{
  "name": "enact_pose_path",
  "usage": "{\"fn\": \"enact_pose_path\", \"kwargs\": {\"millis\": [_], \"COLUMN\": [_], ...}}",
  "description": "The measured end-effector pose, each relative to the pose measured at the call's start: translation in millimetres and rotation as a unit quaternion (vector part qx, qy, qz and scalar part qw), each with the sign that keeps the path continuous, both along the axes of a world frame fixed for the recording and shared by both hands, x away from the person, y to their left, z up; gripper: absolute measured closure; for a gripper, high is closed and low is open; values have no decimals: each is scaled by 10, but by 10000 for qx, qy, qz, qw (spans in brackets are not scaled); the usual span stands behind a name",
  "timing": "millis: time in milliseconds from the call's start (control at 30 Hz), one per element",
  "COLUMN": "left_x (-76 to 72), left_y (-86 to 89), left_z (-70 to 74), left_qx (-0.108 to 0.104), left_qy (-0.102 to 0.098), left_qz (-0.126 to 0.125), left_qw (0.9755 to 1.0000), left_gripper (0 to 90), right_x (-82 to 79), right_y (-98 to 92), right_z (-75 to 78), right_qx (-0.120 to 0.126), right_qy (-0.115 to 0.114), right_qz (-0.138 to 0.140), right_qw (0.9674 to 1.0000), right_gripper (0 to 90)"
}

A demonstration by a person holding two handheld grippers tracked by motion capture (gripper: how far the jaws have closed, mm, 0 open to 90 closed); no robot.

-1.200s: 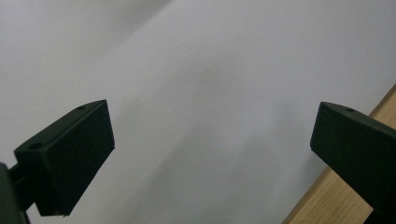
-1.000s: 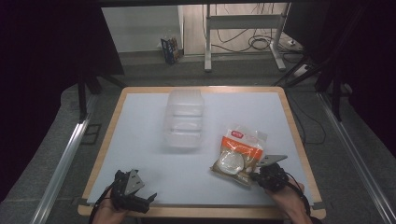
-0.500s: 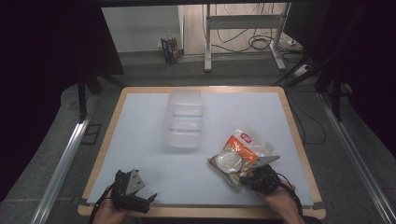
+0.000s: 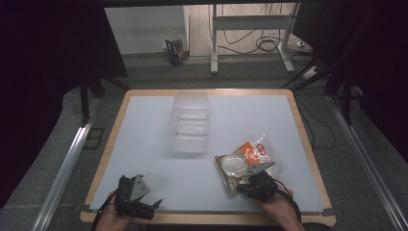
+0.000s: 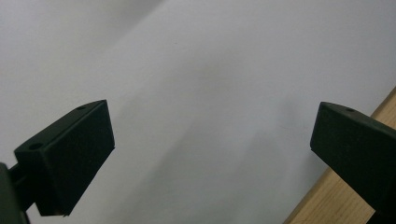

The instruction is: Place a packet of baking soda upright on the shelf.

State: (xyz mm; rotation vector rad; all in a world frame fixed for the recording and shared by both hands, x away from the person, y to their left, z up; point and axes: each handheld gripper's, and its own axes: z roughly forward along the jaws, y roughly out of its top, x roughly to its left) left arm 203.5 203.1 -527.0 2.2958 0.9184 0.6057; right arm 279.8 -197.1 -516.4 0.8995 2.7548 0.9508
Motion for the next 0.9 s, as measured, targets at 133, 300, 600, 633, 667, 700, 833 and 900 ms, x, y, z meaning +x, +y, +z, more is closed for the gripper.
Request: {"fn": "enact_pose_path", "kwargs": {"millis": [133, 300, 600, 633, 667, 700, 833, 900], "left_x": [-7, -8, -8, -8, -8, -7, -5, -7], "left_y": [0, -5, -12, -11, -11, -11, -12, -15], "left_z": [1, 0, 0, 1, 1, 0, -1, 0], "left_qx": [16, 51, 110, 108, 108, 89, 86, 121], "left_qy": [-18, -18, -15, -13, -13, -16, -7, -13], "left_qz": [-26, -38, -57, -52, -52, -41, -34, -47], "left_qw": [10000, 10000, 9999, 9999, 9999, 10000, 10000, 9999], "left_gripper": [0, 0, 0, 0, 0, 0, 0, 0], "right_x": [-12, -77, -218, -229, -229, -243, -279, -277], "right_y": [-24, -86, -379, -412, -412, -465, -712, -809], "right_z": [11, 25, 109, 107, 107, 103, 120, 163], "right_qx": [-34, -97, -312, -326, -326, -363, -214, -82], "right_qy": [35, -22, -323, -307, -307, -283, -220, -295], "right_qz": [25, 27, -288, -352, -352, -425, -835, -983], "right_qw": [10000, 9999, 9986, 9984, 9984, 9980, 9960, 9947], "right_gripper": [858, 816, 705, 692, 692, 676, 624, 601]}}
